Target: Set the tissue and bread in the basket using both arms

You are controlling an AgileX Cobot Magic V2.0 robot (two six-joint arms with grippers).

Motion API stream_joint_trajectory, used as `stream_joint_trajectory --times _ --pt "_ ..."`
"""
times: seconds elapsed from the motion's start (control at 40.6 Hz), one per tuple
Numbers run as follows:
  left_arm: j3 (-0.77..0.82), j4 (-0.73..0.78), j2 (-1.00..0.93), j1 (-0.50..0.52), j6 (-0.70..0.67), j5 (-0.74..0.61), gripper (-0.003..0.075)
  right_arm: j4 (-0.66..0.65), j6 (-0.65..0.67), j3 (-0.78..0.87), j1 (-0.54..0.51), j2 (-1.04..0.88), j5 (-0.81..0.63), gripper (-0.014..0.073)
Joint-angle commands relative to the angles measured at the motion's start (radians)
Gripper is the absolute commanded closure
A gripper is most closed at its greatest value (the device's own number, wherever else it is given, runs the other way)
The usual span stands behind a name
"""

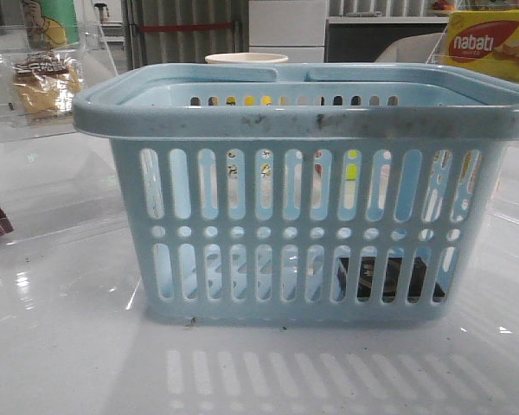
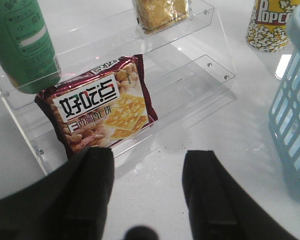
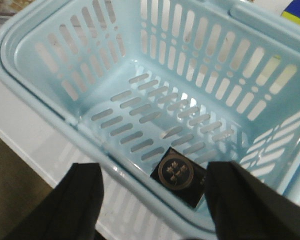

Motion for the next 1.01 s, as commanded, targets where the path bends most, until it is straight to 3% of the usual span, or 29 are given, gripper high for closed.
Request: stream_joint_trajectory --times 0.0,0.172,0.665,0.985 --pt "-0.037 -0.003 0.013 -0.004 0.002 -0.087 0.0281 0.014 -0.014 0.037 0.0 -0.082 -0.068 0.0052" --pt "-0.099 -0.005 0.086 -0.004 0.002 -0.064 0.0146 0.015 -0.014 0.088 0.0 -0.131 -0.057 0.0052" --pt "-0.478 -0.027 0.593 -0.002 -0.025 -0.054 0.0148 0.015 -0.014 0.088 0.0 -0.128 -0.036 0.0052" --pt "-0.889 -0.077 0.969 0.01 -0.006 0.158 0.0148 0.015 -0.014 0.088 0.0 -0.128 -0.036 0.0052"
